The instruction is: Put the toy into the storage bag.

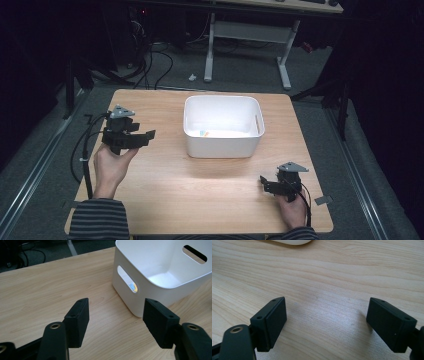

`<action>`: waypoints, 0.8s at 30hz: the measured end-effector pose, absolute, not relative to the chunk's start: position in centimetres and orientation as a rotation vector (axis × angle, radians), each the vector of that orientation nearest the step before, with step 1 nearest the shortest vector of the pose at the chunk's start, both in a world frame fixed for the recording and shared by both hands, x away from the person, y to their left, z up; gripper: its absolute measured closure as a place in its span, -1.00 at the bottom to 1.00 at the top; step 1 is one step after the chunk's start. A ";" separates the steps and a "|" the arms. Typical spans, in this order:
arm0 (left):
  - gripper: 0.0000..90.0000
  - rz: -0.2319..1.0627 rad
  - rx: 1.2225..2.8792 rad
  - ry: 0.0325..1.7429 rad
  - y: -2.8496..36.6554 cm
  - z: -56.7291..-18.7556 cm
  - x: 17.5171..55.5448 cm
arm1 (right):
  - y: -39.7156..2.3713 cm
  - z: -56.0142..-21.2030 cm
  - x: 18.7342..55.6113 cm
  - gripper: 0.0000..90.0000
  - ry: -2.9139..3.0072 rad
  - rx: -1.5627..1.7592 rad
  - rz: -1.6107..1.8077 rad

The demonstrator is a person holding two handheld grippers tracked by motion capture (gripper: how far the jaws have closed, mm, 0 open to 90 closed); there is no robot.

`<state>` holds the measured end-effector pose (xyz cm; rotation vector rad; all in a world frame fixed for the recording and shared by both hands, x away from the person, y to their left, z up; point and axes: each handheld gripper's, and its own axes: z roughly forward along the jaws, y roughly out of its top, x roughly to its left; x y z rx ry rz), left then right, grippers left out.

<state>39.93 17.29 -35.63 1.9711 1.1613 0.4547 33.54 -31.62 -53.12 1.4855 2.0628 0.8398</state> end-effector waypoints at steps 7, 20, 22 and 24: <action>-0.16 0.447 1.956 1.176 18.1 -36.2 39.5 | -31.6 -53.1 33.5 -0.63 2.063 1.486 0.840; -0.17 0.441 1.953 1.206 19.1 -38.0 38.5 | -31.6 -53.1 33.5 -0.63 2.063 1.485 0.839; -0.18 0.440 1.950 1.209 19.3 -38.3 38.4 | -31.6 -53.1 33.5 -0.63 2.063 1.485 0.840; -0.19 0.437 1.948 1.212 19.4 -38.6 38.3 | -31.6 -53.1 33.5 -0.63 2.063 1.485 0.839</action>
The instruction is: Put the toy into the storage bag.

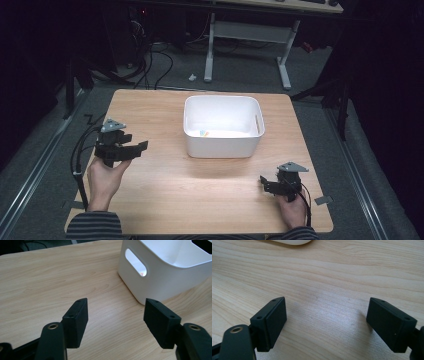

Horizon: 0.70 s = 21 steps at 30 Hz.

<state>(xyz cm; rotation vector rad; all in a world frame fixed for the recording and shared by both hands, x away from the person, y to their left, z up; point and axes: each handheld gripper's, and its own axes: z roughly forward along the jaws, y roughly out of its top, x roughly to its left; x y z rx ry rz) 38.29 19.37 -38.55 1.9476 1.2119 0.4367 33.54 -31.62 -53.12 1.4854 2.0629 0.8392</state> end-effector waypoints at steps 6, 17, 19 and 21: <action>-0.20 0.432 1.937 1.222 19.7 -39.3 37.7 | -31.6 -53.1 33.6 -0.63 2.062 1.484 0.841; -0.25 0.425 1.933 1.250 20.2 -41.2 36.9 | -31.6 -53.1 33.5 -0.63 2.063 1.484 0.841; -0.26 0.423 1.932 1.253 20.2 -41.3 36.9 | -31.6 -53.1 33.5 -0.63 2.063 1.484 0.841; -0.26 0.415 1.934 1.259 20.2 -42.0 36.8 | -31.6 -53.1 33.5 -0.63 2.063 1.484 0.841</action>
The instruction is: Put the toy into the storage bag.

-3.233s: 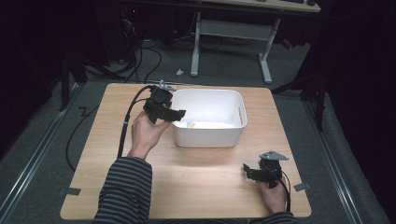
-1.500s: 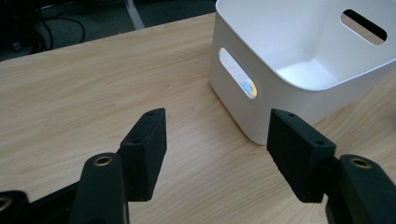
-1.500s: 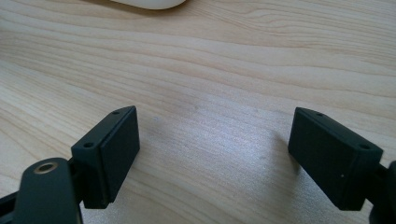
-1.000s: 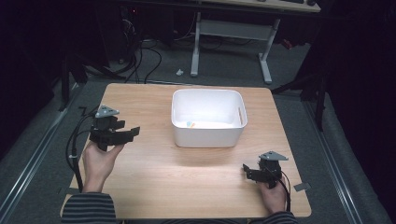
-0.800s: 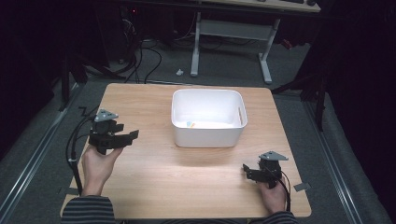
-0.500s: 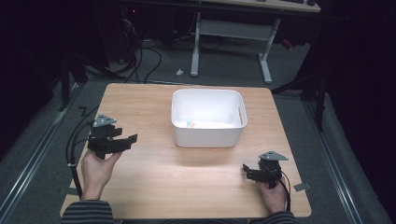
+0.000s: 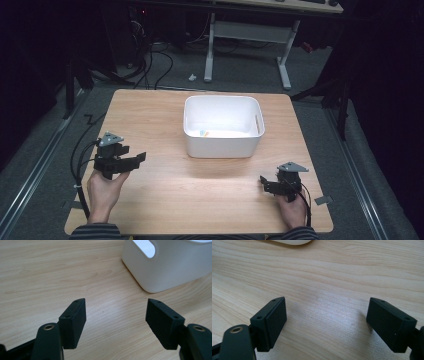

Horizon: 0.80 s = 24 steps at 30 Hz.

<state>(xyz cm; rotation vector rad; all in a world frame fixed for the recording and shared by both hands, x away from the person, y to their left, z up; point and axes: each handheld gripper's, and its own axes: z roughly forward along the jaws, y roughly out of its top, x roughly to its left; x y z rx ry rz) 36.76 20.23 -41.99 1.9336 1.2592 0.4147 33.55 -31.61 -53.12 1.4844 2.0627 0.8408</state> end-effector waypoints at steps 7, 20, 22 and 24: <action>-0.27 0.389 1.935 1.274 20.2 -43.4 36.7 | -31.6 -53.1 33.5 -0.63 2.062 1.485 0.841; -0.28 0.319 1.933 1.284 19.1 -45.8 37.1 | -31.6 -53.1 33.5 -0.63 2.062 1.485 0.841; -0.28 0.311 1.936 1.286 18.8 -46.2 37.1 | -31.6 -53.1 33.5 -0.63 2.062 1.485 0.841; -0.29 0.309 1.943 1.288 18.6 -46.7 37.1 | -31.6 -53.1 33.5 -0.63 2.062 1.485 0.841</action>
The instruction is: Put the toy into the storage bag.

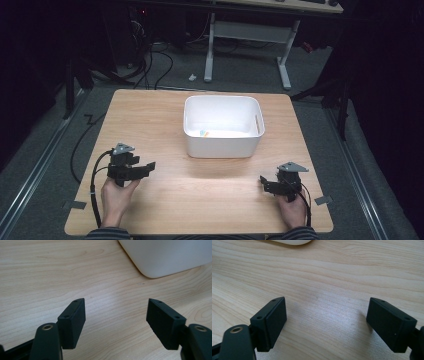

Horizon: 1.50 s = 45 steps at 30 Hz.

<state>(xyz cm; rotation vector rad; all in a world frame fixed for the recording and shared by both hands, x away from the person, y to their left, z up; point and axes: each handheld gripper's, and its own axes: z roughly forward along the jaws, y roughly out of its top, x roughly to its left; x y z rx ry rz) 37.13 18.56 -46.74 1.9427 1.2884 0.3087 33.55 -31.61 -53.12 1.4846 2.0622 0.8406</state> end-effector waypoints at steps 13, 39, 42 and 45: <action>-0.30 0.288 1.940 1.316 17.9 -49.7 37.3 | -31.6 -53.1 33.5 -0.63 2.062 1.486 0.841; -0.31 0.423 2.007 1.308 16.2 -52.8 37.7 | -31.6 -53.1 33.5 -0.63 2.065 1.480 0.841; -0.32 0.448 2.010 1.299 16.1 -52.9 37.6 | -31.6 -53.1 33.5 -0.63 2.064 1.480 0.841; -0.33 0.478 2.004 1.291 15.9 -53.2 37.5 | -31.6 -53.1 33.5 -0.63 2.064 1.480 0.841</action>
